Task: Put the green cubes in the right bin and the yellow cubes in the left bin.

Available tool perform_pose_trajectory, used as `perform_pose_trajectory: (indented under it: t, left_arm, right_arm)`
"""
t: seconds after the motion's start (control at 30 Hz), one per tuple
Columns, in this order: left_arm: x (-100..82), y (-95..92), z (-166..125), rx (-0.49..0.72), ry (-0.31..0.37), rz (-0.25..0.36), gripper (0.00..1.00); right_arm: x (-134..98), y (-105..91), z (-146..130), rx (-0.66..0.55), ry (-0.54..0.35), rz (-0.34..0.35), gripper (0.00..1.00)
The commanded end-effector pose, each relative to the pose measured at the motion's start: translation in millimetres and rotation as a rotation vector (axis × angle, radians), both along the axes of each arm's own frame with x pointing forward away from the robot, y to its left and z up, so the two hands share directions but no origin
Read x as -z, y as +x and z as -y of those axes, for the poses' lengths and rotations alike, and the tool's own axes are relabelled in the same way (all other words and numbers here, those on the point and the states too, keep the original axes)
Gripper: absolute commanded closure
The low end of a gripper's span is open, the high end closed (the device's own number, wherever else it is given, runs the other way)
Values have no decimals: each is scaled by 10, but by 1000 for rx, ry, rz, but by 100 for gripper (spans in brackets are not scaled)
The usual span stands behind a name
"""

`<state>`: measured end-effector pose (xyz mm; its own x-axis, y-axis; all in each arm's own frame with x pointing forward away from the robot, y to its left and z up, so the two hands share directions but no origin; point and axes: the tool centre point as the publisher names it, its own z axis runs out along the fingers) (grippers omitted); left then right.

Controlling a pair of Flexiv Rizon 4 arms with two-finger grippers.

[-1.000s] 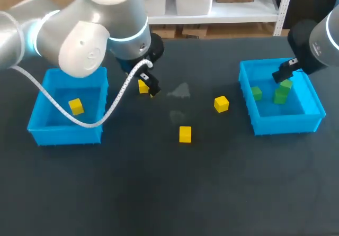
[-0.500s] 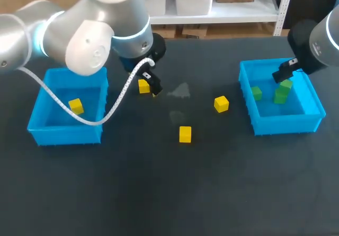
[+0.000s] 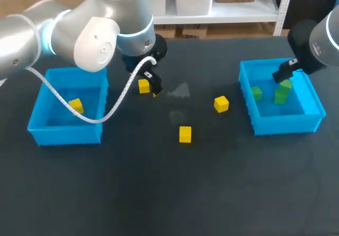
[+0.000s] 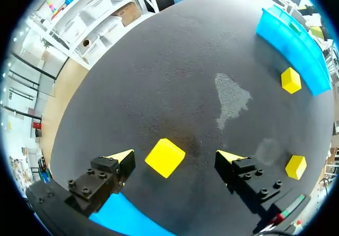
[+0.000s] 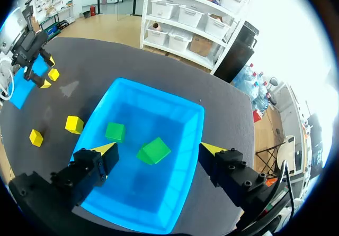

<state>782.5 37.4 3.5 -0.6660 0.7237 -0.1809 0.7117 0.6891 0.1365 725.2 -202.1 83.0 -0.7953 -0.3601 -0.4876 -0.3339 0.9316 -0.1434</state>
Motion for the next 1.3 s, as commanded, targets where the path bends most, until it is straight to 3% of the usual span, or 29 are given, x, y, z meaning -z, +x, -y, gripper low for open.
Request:
perform_pose_trajectory:
  t: [0.03,0.53,0.57,0.63,0.67,0.73,0.87,0.9,1.13,1.3]
  left_arm:
    - [54,67,25,28,7,-9,0]
    - [184,109,21,59,29,2,0]
    - [191,108,17,57,25,1,7]
    - [206,107,5,56,25,-1,47]
    - [209,106,2,56,25,-7,51]
    - [216,98,-3,56,25,-9,70]
    - [225,66,-16,56,26,-14,85]
    - [224,59,-22,56,26,-15,97]
    - [151,-15,-104,27,25,-9,100]
    - [2,-146,-191,1,14,9,100]
  right_arm:
    - [5,-11,2,1,0,4,0]
    - [5,-11,2,1,0,4,0]
    - [5,-11,2,1,0,4,0]
    - [5,-11,2,1,0,4,0]
    - [5,-11,2,1,0,4,0]
    - [5,-11,2,1,0,4,0]
    - [5,-11,2,1,0,4,0]
    - [5,-11,2,1,0,4,0]
    - [5,-11,2,1,0,4,0]
    - [5,-11,2,1,0,4,0]
